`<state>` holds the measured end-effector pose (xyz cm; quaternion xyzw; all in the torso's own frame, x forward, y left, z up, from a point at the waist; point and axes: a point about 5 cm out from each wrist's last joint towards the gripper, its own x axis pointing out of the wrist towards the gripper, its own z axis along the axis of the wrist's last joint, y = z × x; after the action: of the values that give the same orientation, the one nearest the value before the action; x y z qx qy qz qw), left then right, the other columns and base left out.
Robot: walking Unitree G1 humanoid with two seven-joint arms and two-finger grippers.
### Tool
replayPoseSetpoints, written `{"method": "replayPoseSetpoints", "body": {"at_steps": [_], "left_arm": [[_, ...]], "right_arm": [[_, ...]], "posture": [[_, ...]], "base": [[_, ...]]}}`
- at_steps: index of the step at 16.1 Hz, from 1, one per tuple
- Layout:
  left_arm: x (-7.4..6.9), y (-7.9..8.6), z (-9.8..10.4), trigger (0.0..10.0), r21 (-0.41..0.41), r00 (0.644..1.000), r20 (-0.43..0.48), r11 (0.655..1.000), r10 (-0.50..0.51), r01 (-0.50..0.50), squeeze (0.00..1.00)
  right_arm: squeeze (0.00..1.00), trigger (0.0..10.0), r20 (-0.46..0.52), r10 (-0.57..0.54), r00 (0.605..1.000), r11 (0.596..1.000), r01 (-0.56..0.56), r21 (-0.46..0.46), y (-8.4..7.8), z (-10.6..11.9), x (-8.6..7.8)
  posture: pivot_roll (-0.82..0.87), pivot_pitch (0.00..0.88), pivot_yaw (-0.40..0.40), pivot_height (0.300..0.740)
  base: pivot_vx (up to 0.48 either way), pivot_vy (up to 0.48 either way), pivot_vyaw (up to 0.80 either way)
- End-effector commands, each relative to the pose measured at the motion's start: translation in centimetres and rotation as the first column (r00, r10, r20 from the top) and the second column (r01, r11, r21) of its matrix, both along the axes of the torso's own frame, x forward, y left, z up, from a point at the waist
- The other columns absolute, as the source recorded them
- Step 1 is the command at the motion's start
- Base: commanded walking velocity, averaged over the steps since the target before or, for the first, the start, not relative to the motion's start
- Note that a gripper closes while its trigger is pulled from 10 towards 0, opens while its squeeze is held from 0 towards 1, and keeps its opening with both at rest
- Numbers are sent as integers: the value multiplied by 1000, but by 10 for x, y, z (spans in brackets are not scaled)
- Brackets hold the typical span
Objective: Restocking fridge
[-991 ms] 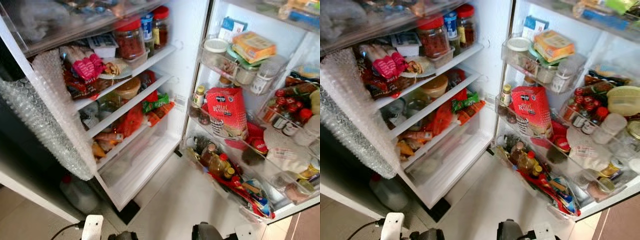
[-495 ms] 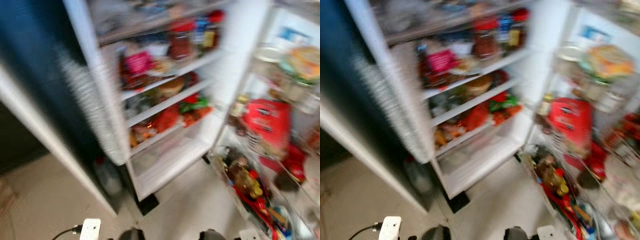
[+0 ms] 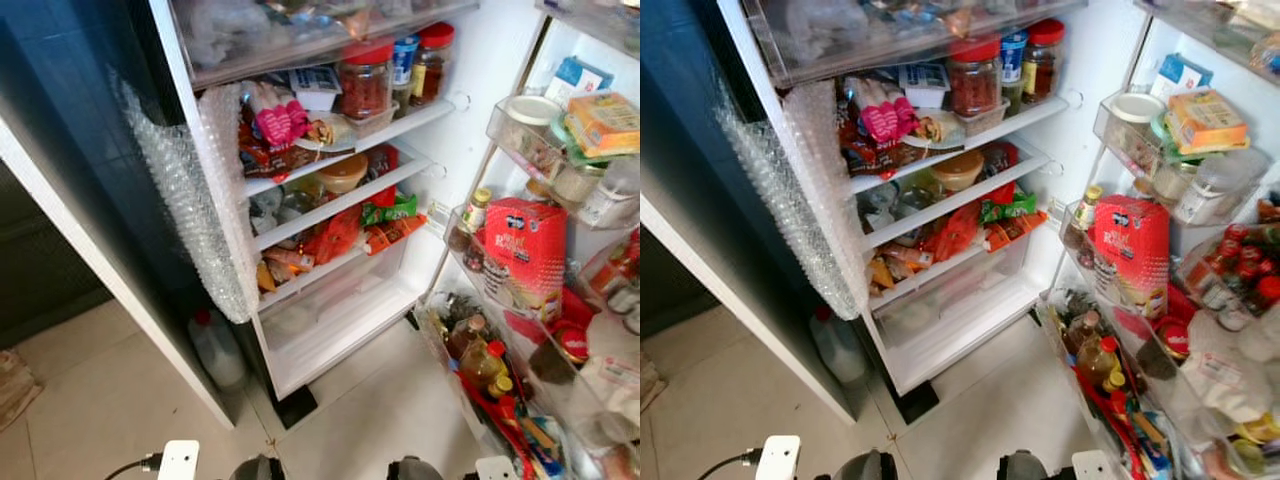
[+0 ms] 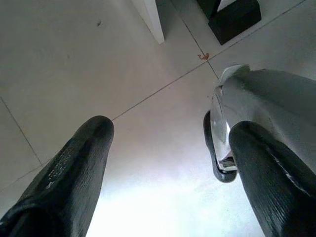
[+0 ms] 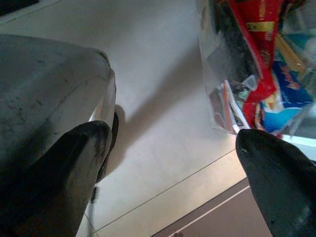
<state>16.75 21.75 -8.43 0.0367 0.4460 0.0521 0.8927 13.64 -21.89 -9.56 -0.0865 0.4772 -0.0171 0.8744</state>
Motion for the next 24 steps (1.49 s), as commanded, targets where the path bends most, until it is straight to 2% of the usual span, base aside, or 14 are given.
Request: {"method": "replayPoseSetpoints", "body": {"at_steps": [1, 4, 8, 17, 24], "left_arm": [[-6, -3, -3, 10000, -8, 1000, -28, 1000, -10, 9, 0], [-5, -5, -3, 10000, -11, 1000, -26, 1000, -11, 11, 0], [-5, -8, -4, 10000, -27, 1000, -26, 1000, -11, 11, 0], [-5, -8, -4, 10000, -33, 1000, -27, 999, -14, 13, 0], [-5, -12, -5, 10000, -40, 999, -28, 999, -19, 18, 0]], "right_arm": [[0, 10000, 1, 34, 999, 997, -34, 69, 18, -3, 1], [0, 10000, 5, 31, 999, 997, -32, 76, 19, -3, 1], [0, 10000, -5, 20, 1000, 997, -19, 74, 19, -3, 1], [0, 10000, 9, 5, 1000, 996, -6, 94, 23, -2, 5], [0, 10000, 11, -10, 1000, 996, 9, 92, 15, -1, 4]], "posture": [[-90, 75, 25, 711], [-91, 82, 25, 740], [-91, 81, 25, 740], [-89, 81, 25, 740], [-92, 80, 26, 740]], "base": [[0, 0, 0], [0, 0, 0], [0, 0, 0], [0, 377, 0], [0, 379, 0]]}}
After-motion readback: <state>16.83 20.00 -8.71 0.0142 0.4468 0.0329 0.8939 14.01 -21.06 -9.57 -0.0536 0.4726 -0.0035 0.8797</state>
